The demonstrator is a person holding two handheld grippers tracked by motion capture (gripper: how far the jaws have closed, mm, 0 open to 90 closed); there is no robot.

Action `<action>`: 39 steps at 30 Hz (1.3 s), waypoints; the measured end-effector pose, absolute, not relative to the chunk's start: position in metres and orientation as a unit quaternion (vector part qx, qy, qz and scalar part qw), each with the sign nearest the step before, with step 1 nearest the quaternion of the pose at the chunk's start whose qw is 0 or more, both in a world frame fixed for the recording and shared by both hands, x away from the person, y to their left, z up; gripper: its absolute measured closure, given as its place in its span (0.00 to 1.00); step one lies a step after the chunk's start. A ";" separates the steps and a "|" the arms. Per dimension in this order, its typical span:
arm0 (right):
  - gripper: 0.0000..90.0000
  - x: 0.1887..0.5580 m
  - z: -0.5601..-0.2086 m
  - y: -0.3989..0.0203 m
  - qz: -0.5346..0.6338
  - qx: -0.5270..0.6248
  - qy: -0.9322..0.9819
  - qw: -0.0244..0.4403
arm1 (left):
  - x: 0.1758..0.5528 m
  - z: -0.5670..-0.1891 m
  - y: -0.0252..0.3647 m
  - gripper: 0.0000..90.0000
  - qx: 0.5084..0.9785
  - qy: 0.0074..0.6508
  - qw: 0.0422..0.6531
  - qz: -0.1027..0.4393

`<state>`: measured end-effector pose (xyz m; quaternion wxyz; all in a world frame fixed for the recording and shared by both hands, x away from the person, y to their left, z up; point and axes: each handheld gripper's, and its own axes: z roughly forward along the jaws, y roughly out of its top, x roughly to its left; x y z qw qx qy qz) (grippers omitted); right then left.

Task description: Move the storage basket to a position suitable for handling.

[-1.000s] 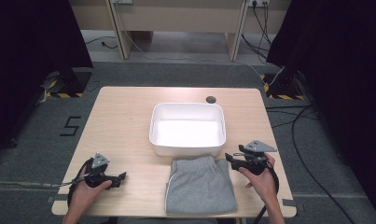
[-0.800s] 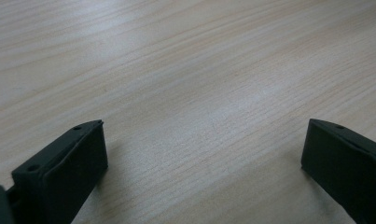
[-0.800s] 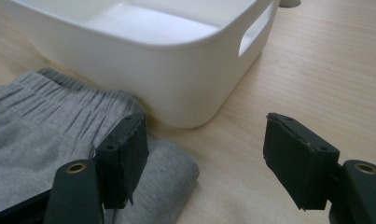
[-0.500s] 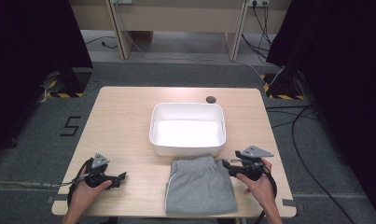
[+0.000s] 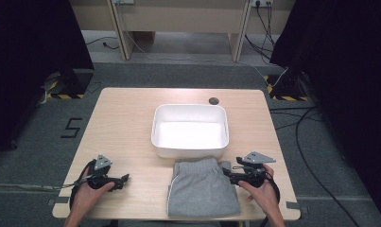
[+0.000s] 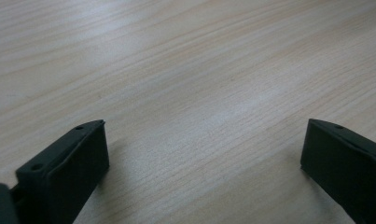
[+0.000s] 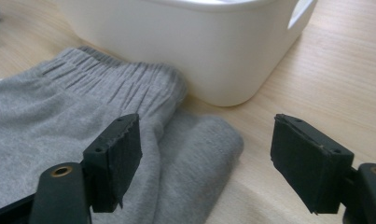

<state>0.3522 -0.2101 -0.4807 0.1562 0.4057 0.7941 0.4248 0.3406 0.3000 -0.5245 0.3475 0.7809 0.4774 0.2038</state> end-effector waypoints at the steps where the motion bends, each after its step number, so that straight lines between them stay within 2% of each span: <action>1: 0.27 0.352 -0.481 -0.208 0.423 0.404 0.796 0.154 | 0.339 -0.524 0.299 0.10 0.780 0.469 0.356 0.211; 2: 0.27 0.352 -0.482 -0.207 0.422 0.400 0.799 0.153 | 0.336 -0.523 0.298 0.22 0.782 0.460 0.362 0.214; 3: 0.26 0.352 -0.482 -0.206 0.420 0.398 0.801 0.153 | 0.335 -0.523 0.296 0.24 0.784 0.458 0.360 0.214; 4: 0.26 0.352 -0.483 -0.204 0.421 0.396 0.802 0.150 | 0.334 -0.523 0.293 0.18 0.785 0.458 0.358 0.214; 5: 0.26 0.352 -0.483 -0.203 0.420 0.398 0.802 0.147 | 0.332 -0.523 0.289 0.16 0.787 0.452 0.361 0.214; 6: 0.25 0.352 -0.483 -0.202 0.419 0.395 0.804 0.148 | 0.329 -0.522 0.285 0.20 0.787 0.446 0.371 0.210; 8: 0.25 0.352 -0.483 -0.201 0.416 0.392 0.807 0.147 | 0.326 -0.519 0.278 0.17 0.786 0.442 0.380 0.207; 27: 0.25 0.349 -0.488 -0.204 0.421 0.399 0.803 0.139 | 0.274 -0.502 0.202 0.16 0.801 0.363 0.461 0.116; 39: 0.26 0.349 -0.488 -0.205 0.419 0.393 0.806 0.145 | 0.254 -0.505 0.176 0.16 0.813 0.335 0.468 0.084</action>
